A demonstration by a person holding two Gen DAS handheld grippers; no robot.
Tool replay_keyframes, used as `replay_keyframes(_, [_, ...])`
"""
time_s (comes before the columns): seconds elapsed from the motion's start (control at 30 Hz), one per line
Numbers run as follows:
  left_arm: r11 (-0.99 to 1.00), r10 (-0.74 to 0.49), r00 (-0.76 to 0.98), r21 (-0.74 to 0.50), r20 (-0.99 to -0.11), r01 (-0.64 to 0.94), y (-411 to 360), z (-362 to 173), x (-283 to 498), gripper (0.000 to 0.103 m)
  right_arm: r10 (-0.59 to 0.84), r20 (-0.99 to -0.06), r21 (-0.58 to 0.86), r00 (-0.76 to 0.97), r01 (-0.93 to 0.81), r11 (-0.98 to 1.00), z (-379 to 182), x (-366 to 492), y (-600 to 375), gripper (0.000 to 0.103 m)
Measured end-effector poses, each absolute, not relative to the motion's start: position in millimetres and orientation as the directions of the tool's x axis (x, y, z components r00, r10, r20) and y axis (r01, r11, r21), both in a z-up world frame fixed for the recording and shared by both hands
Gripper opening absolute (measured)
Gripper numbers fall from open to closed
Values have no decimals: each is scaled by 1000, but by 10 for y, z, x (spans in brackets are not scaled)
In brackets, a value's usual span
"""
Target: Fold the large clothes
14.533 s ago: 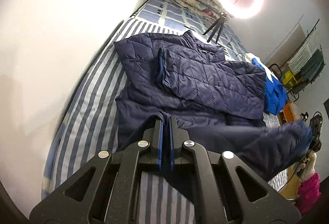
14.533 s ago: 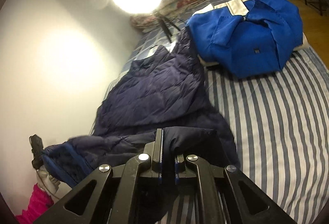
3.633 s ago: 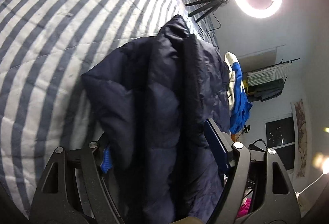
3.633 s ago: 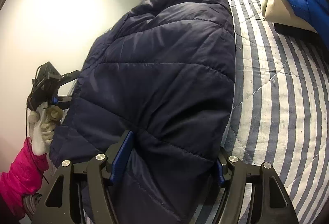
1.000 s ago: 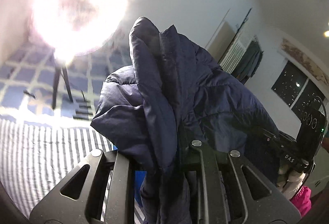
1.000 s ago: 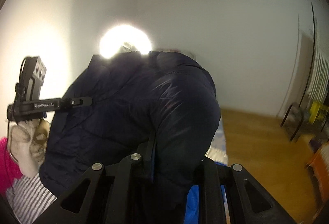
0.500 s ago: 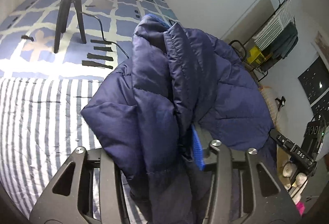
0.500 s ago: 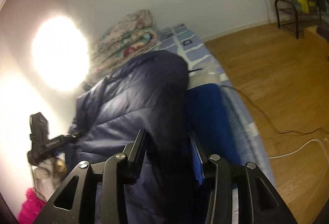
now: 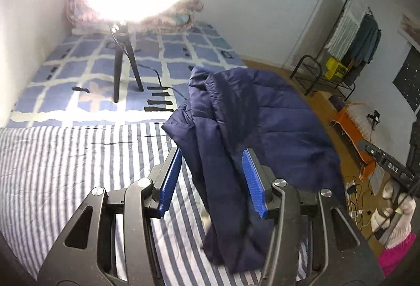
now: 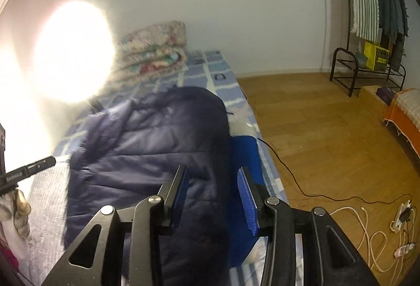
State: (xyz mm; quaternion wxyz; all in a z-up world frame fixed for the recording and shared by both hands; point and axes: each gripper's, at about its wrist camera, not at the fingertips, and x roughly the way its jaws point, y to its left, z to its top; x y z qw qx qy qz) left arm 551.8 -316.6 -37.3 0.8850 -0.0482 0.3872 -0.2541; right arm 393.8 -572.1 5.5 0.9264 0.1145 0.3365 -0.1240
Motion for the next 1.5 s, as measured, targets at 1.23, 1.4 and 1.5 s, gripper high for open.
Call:
replay_keyframes(1.23, [850,-498,732,-98,-464,517,-1687,452,1821,97,-174,-482,64,859,232,971,602,1291,-3121,83])
replay_keyframes(1.4, [847,-493,733,-65,-469,528,-1709,316,1773,101,-164,-487,64,858,222,973,472,1350,-3108,86])
replay_keyframes(1.5, [850,-483,729,-59,-485,524,-1731,246,1794,102,-169,-467,49,868,216,975,441,1340,-3079,98])
